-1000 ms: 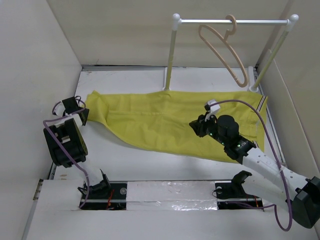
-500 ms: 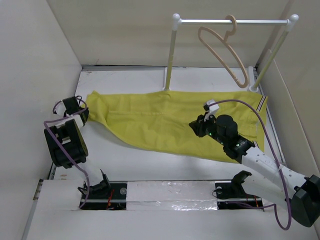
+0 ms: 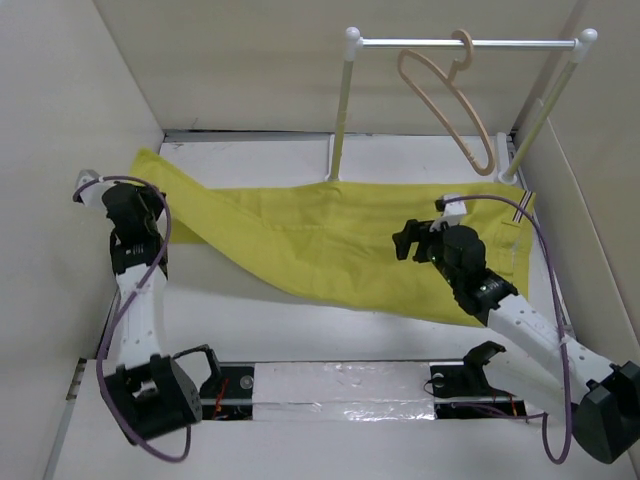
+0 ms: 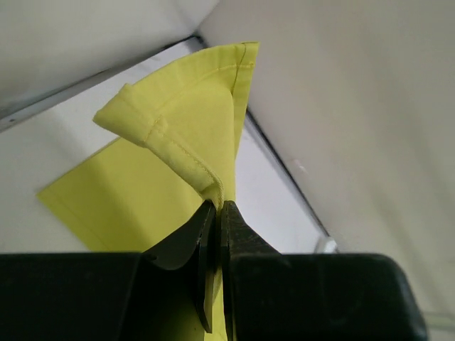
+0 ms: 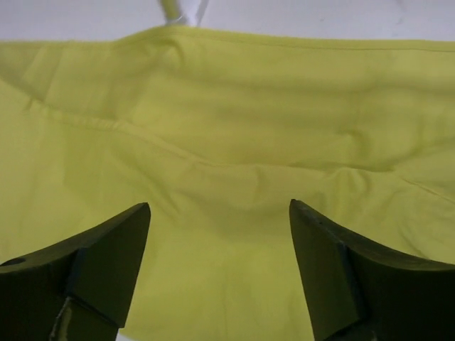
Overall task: Place the trousers on the hanger
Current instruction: Flatten out the trousers at the center of the board, then fold the trousers at the center of the board.
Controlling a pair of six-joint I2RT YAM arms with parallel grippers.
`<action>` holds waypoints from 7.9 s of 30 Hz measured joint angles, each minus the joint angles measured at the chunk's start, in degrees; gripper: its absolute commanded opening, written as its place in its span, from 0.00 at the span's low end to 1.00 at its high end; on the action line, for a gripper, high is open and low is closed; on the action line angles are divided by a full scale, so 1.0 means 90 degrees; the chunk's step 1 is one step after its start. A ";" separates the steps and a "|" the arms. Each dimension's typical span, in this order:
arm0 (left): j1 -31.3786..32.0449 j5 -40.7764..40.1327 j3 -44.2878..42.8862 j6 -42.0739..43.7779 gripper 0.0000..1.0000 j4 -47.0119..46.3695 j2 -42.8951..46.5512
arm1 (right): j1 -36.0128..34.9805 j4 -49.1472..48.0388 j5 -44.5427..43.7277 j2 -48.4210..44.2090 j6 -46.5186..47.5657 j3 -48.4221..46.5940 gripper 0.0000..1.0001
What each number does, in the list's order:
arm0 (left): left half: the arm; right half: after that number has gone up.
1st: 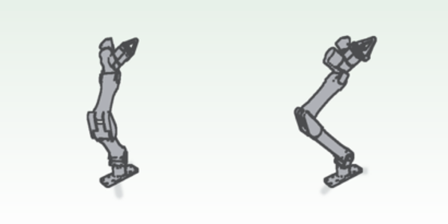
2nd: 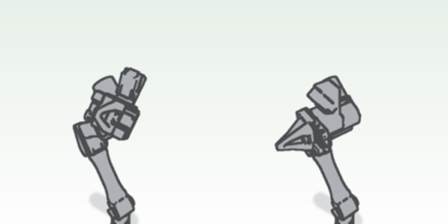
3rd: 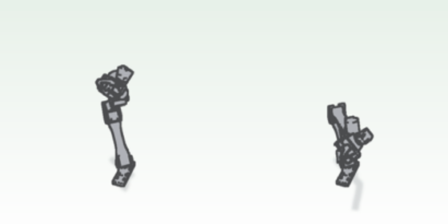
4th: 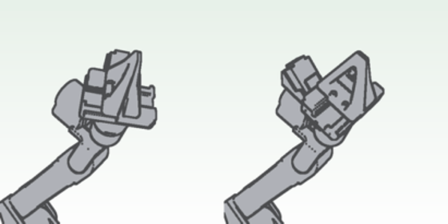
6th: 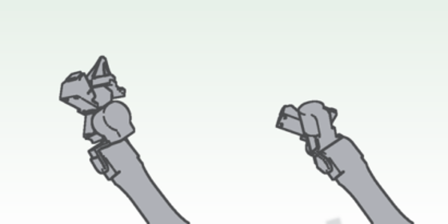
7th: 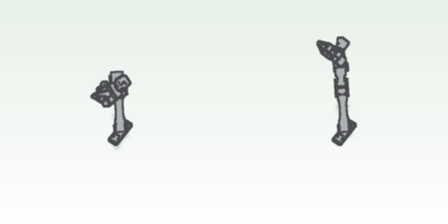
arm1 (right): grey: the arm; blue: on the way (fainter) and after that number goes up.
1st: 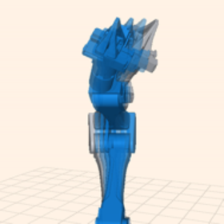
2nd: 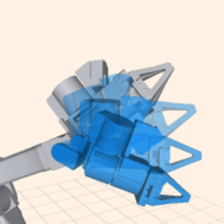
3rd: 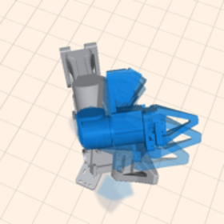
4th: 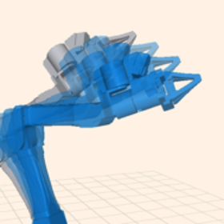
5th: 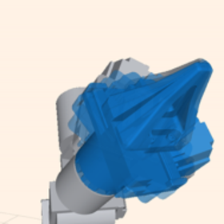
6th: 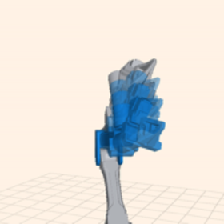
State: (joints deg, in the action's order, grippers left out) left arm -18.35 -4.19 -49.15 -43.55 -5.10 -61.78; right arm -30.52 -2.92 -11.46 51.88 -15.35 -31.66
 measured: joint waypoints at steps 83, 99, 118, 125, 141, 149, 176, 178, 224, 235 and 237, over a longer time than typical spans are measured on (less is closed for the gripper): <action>0.5362 -0.1396 0.0588 0.2523 0.00 0.2739 0.5734 | 0.5537 0.1139 0.1025 0.5433 -0.0544 -0.2980 0.00; 0.5360 -0.1462 0.0588 0.2523 0.00 0.2742 0.5734 | 0.4743 0.1644 0.1311 0.6081 0.0005 -0.4500 0.68; 0.5649 -0.1717 0.0588 0.2528 0.00 0.2744 0.6169 | 0.5863 0.2040 0.0180 -0.0083 -0.1603 0.0614 0.41; 0.5892 -0.1904 0.0588 0.2528 0.00 0.2747 0.6397 | 0.6144 0.2341 0.0051 -0.0083 -0.2069 0.0746 0.55; 0.6071 -0.2067 0.0588 0.2526 0.00 0.2798 0.6470 | 0.6207 0.1919 0.0665 0.1515 -0.2815 0.0590 0.40; 0.6071 -0.2118 0.0588 0.2526 0.00 0.2846 0.6484 | 0.5892 0.1671 0.0561 0.1537 -0.3293 0.0580 0.11; 0.6358 -0.2674 0.0588 0.2419 0.00 0.2985 0.6436 | 0.6550 0.4923 -0.1603 -0.2868 -0.1547 -0.1144 0.12; 0.6360 -0.2866 0.0585 0.2385 0.00 0.3082 0.6409 | 0.6523 0.4969 -0.1581 -0.2841 -0.1392 -0.1202 0.12; 0.2249 -0.3988 -0.0175 0.1809 0.00 0.2924 0.0304 | 0.5469 0.1253 -0.0427 0.4724 -0.1044 -0.4432 0.06; 0.1639 -0.3621 -0.1309 0.1814 0.00 0.2652 -0.1948 | 0.5452 0.0860 -0.0175 0.5309 -0.1192 -0.4449 0.06; 0.1651 -0.3623 -0.1705 0.1860 0.00 0.2645 -0.2429 | 0.5433 0.0865 -0.0177 0.5365 -0.1202 -0.4537 0.06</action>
State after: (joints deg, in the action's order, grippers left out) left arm -3.49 -36.80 -64.49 -26.81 18.70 -83.64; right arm 18.37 4.86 -13.06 100.16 -26.17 -72.49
